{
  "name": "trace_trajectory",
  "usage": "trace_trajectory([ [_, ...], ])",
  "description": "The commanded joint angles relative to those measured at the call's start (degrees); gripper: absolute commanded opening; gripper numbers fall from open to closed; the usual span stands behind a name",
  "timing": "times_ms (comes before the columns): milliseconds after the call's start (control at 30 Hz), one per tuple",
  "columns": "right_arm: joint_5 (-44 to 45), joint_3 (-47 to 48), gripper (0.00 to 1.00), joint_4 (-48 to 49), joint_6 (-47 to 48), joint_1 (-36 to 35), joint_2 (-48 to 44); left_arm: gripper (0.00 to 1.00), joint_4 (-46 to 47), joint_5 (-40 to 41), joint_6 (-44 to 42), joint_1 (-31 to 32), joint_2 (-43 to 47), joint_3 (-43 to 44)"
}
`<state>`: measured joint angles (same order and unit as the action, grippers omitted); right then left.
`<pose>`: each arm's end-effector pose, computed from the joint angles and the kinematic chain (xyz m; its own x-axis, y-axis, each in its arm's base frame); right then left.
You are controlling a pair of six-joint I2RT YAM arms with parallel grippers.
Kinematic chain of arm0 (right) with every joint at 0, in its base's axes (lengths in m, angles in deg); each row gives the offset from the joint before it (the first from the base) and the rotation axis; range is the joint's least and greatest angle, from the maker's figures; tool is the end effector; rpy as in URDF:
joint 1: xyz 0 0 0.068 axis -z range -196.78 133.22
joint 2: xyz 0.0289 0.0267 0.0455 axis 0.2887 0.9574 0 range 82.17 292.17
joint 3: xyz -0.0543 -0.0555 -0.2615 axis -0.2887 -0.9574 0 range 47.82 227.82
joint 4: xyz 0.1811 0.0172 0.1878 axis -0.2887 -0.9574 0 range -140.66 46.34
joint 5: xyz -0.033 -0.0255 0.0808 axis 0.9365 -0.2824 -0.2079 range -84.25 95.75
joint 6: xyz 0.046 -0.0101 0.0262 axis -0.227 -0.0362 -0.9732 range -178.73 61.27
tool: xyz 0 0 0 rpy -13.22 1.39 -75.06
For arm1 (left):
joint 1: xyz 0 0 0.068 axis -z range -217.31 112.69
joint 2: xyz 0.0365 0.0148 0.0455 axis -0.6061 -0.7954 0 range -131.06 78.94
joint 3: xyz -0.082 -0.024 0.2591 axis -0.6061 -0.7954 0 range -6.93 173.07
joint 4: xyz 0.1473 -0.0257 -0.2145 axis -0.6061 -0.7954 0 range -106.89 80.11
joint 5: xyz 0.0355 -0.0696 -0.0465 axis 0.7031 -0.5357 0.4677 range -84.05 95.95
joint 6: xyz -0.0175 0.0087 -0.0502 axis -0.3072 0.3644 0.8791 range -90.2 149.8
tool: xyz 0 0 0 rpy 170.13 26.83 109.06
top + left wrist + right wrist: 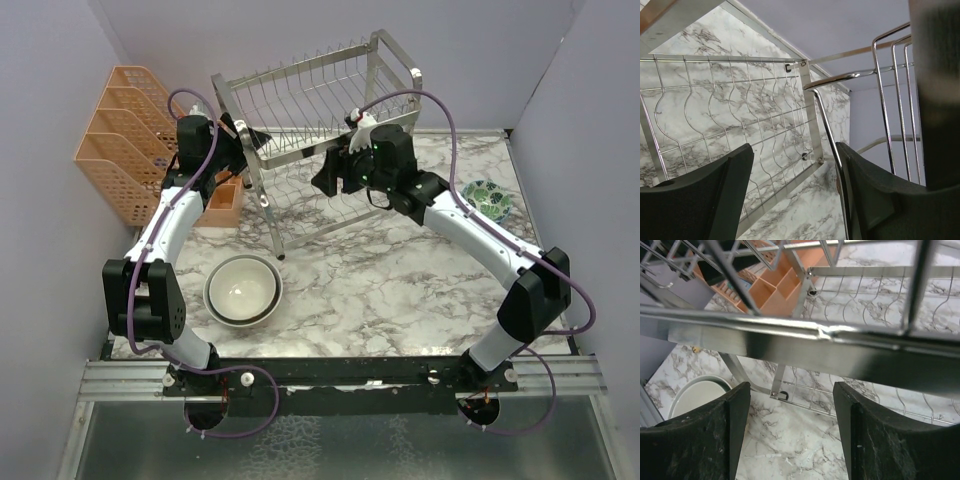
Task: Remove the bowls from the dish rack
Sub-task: Adjust the dish rack at the center of the board, then reset both arms
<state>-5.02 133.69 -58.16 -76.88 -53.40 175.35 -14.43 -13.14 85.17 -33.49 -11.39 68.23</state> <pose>0.3062 0.2358 0.3649 -0.5095 0.0027 -0.8605 -0.5962 0.7200 0.3553 0.3735 -0.0365 0.3350 -0.4958 -0.7463 -0.4442 -0.0665 0.5426 -0.8373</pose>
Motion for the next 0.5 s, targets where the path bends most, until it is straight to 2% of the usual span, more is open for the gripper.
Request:
trace_trajectory([
  [0,2.8,-1.7,0.67,0.3,0.5,0.4,-1.9,0.66,-14.7,0.4,-14.4,-0.7,-2.6,-4.7],
  [367,4.6,-1.5,0.67,-0.1,0.6,0.4,-2.5,0.65,-15.5,1.9,-14.1,-0.7,-2.8,-4.4],
  [467,1.8,-0.2,0.67,3.3,0.0,0.4,-3.3,0.64,-18.7,3.6,-14.4,-0.7,-4.1,-4.2],
])
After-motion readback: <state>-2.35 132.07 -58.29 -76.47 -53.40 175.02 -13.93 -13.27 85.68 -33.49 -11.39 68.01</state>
